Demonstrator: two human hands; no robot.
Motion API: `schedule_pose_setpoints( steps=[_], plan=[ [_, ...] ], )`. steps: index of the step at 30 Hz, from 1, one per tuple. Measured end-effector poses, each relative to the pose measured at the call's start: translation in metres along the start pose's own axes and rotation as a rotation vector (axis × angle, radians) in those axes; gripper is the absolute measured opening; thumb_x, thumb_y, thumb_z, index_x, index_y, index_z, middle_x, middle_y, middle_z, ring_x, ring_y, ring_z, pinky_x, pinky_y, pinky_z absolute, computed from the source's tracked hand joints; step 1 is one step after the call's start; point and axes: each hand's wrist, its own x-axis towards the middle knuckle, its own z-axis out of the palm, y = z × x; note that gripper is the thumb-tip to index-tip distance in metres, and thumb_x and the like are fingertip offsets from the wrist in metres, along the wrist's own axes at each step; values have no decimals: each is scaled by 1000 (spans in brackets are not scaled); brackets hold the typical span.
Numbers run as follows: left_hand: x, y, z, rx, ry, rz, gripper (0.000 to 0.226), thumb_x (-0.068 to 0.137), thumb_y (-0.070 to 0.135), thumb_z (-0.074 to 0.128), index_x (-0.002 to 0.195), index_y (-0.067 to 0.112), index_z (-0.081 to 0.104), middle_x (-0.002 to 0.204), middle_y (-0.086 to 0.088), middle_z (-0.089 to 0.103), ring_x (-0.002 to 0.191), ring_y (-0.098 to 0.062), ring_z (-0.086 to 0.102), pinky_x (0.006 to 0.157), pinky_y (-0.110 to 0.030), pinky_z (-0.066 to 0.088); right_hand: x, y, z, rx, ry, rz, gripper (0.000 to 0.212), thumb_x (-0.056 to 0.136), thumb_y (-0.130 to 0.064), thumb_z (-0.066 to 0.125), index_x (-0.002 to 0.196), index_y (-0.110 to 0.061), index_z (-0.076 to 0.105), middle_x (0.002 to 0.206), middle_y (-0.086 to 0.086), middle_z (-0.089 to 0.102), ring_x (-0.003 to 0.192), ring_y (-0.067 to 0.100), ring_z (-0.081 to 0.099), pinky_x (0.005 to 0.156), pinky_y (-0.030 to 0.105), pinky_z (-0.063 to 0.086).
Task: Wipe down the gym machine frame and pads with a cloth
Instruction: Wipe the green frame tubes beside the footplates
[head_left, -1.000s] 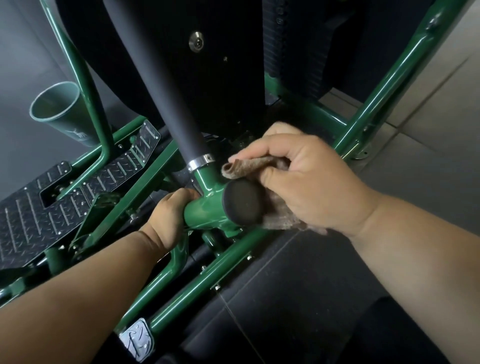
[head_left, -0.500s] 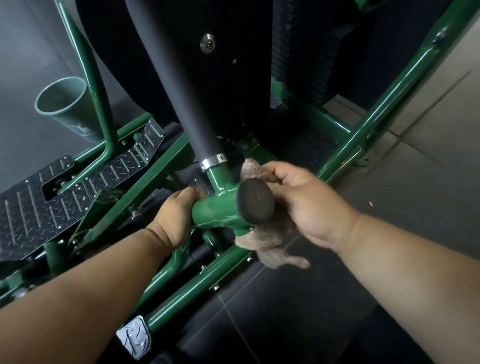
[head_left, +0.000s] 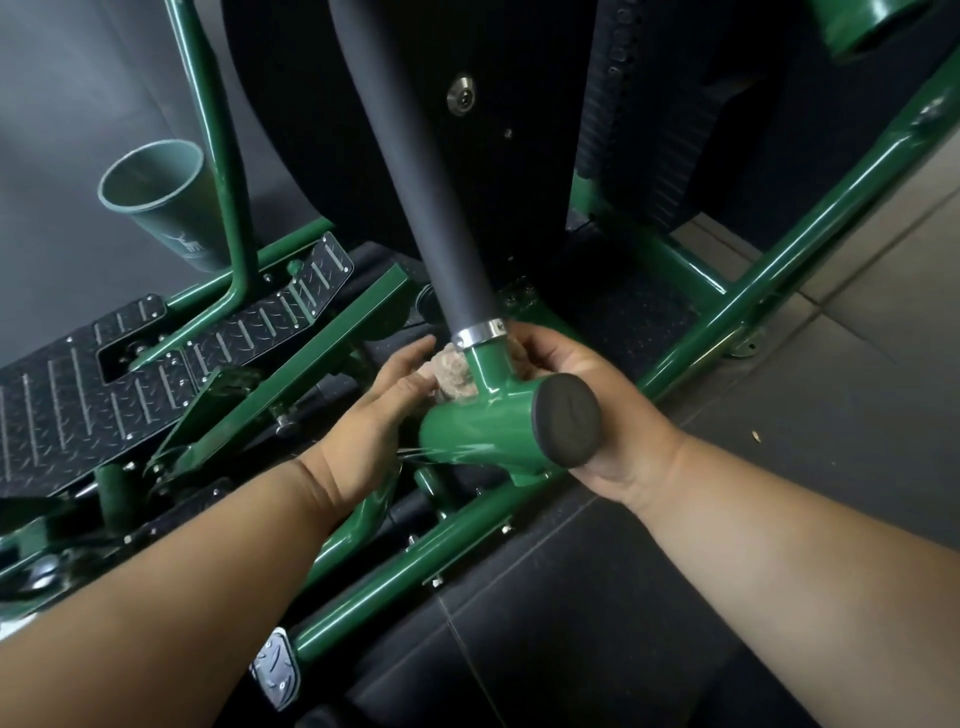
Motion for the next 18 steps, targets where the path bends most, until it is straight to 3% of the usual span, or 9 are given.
schedule_pose_setpoints(
  steps=[2,5,7,10,12,15,18],
  plan=[
    [-20,17,11,9,-8,36,69,90,50,66,151,22,51,140,-15,65,121,-31,68,102,-47,55,1,-2,0,19,-49,10,39,76,-15,68,115,-20,72,101,7,77,92,21,71,91,39,58],
    [-31,15,13,17,-42,54,49,96,39,63,130,4,65,130,-23,68,120,-40,67,106,-54,52,4,-5,-4,-84,-81,-5,37,83,-5,69,117,-17,70,105,9,74,94,23,69,86,35,59],
    [-29,19,14,16,-35,100,41,97,34,69,112,-4,66,110,-19,72,100,-29,69,97,-46,55,8,-6,-7,-154,-83,-35,35,94,5,62,123,-14,68,111,11,69,99,22,66,89,33,58],
    [-20,20,11,-1,-20,179,19,95,19,73,92,3,62,86,-8,65,77,-14,60,76,-28,53,12,-9,-11,-136,-77,-68,49,89,12,63,115,-27,74,102,1,64,95,15,63,87,26,58],
    [-15,23,6,52,5,227,15,96,12,69,85,7,59,82,-7,63,74,-14,57,71,-22,50,14,-7,-13,-126,-74,-73,51,88,12,65,108,-33,79,101,0,60,97,18,57,86,24,56],
    [-11,22,-16,112,85,239,18,95,6,64,81,4,53,68,4,61,61,-7,54,59,-19,46,15,-3,-20,-176,-20,-52,44,83,-5,65,118,-28,77,116,12,66,101,18,62,84,25,54],
    [-15,17,-42,114,4,151,40,76,28,71,90,-7,58,80,-10,66,70,-20,60,68,-31,53,7,-4,-15,-197,-148,19,30,81,-10,70,106,-23,80,93,-3,76,80,6,70,73,23,55]
  ],
)
